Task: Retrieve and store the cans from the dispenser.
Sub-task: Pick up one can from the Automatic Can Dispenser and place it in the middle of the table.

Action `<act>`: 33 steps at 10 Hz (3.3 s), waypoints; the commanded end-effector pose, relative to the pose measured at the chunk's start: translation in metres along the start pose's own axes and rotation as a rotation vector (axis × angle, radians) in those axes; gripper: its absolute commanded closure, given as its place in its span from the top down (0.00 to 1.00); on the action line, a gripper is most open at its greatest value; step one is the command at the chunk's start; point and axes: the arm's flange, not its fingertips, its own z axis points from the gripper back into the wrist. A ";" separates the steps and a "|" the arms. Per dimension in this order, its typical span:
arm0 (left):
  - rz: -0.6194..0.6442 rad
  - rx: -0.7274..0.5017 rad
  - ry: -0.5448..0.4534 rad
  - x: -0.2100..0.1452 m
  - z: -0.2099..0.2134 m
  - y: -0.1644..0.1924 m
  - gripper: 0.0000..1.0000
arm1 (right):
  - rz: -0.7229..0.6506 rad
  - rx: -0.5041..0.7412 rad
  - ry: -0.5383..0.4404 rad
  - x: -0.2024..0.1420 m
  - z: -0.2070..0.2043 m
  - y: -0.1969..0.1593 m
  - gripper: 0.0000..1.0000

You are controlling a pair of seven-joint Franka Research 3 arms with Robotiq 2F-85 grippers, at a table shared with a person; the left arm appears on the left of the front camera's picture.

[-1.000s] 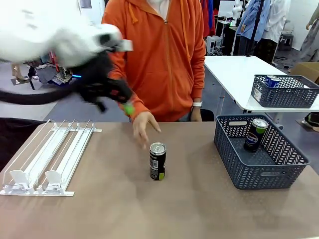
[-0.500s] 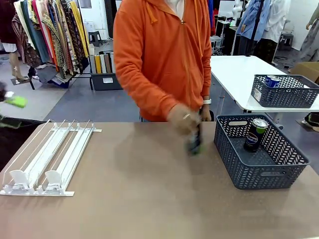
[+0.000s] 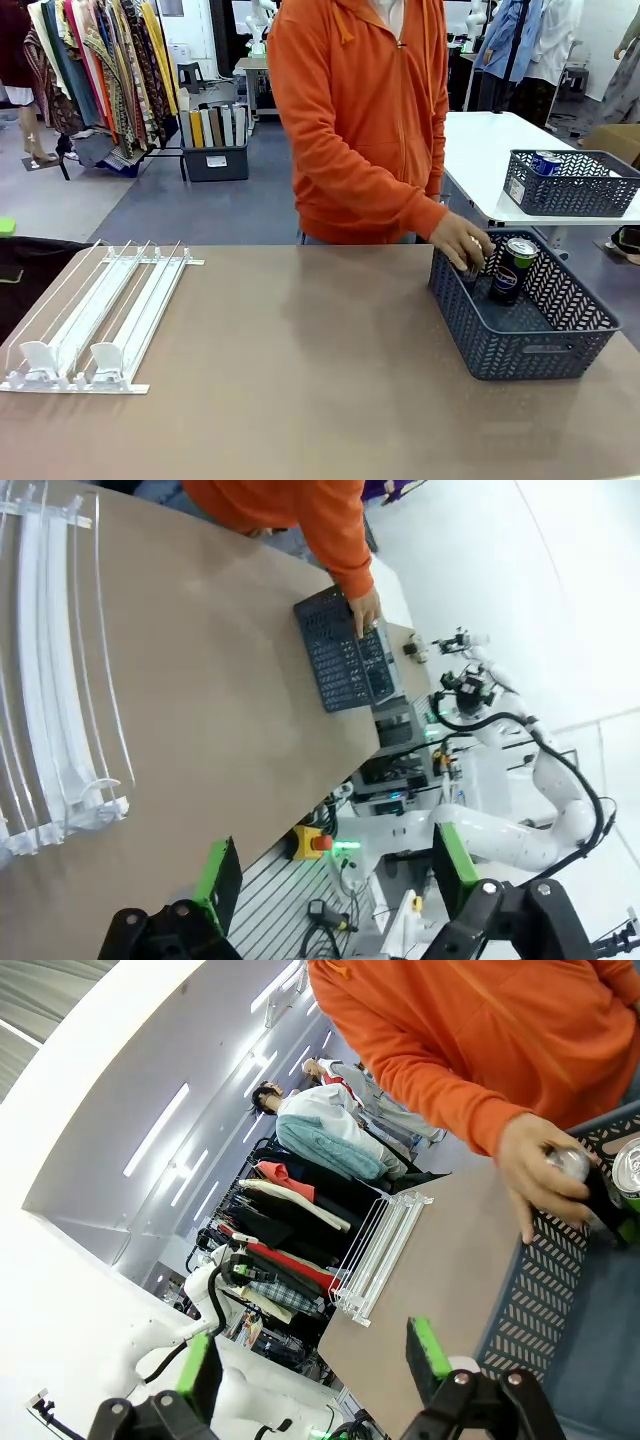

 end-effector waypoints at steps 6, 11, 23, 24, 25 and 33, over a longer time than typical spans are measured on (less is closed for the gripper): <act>-0.024 0.008 -0.004 0.001 -0.001 -0.012 1.00 | -0.009 0.011 -0.017 0.004 -0.003 0.004 1.00; -0.024 0.008 -0.004 0.001 -0.001 -0.012 1.00 | -0.009 0.011 -0.017 0.004 -0.003 0.004 1.00; -0.024 0.008 -0.004 0.001 -0.001 -0.012 1.00 | -0.009 0.011 -0.017 0.004 -0.003 0.004 1.00; -0.024 0.008 -0.004 0.001 -0.001 -0.012 1.00 | -0.009 0.011 -0.017 0.004 -0.003 0.004 1.00; -0.024 0.008 -0.004 0.001 -0.001 -0.012 1.00 | -0.009 0.011 -0.017 0.004 -0.003 0.004 1.00; -0.024 0.008 -0.004 0.001 -0.001 -0.012 1.00 | -0.009 0.011 -0.017 0.004 -0.003 0.004 1.00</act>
